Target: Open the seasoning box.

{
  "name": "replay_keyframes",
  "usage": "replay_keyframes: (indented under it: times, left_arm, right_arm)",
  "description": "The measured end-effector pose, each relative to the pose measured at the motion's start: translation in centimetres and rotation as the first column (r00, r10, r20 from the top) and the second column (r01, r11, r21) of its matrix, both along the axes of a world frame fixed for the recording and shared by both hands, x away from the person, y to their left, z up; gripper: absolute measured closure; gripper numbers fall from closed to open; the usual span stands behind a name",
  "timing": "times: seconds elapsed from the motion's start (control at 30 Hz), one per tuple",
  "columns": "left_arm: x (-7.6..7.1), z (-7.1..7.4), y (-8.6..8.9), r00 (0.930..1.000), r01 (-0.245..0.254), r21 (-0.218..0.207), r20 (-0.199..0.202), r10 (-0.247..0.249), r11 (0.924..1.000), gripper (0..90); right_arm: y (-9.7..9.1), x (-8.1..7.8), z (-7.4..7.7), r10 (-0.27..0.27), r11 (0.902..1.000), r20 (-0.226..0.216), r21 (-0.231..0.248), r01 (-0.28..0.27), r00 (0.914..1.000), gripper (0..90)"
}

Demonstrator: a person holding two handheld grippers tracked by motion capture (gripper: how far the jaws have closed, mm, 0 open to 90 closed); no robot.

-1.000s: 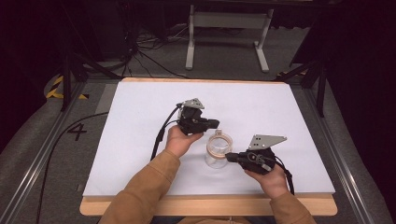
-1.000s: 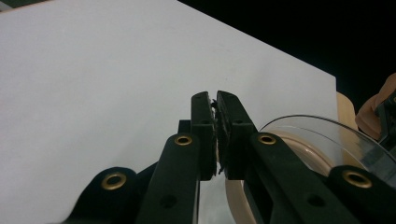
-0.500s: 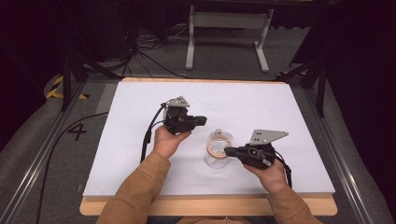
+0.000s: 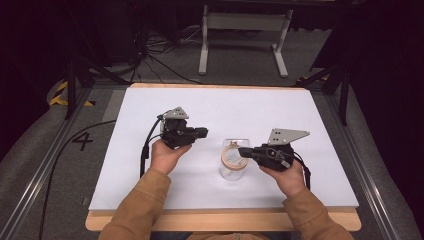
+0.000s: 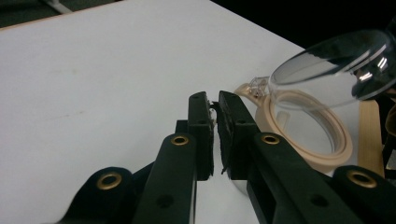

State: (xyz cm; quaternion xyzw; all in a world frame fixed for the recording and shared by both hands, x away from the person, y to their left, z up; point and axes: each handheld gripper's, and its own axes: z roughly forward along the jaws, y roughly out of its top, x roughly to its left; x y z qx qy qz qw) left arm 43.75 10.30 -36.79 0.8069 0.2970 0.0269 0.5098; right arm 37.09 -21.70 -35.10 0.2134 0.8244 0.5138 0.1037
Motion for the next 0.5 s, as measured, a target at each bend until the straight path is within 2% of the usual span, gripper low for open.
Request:
replay_keyframes:
  times: [0.23, 0.5]
  left_arm:
    - [-0.5, -0.7, 1.3, 0.9993, -0.017, 0.064, -0.031, 0.019, 0.9978, 82.7]
    - [-1.1, -1.0, 3.0, 0.9972, -0.051, 0.075, -0.051, 0.055, 0.9959, 81.8]
  right_arm:
    - [0.2, 1.2, 0.4, -0.007, 0.9999, 0.019, -0.008, 0.007, 0.9998, 89.5]
    - [0.0, 3.0, 0.1, -0.033, 0.9994, 0.005, 0.005, 0.033, 0.9994, 89.5]
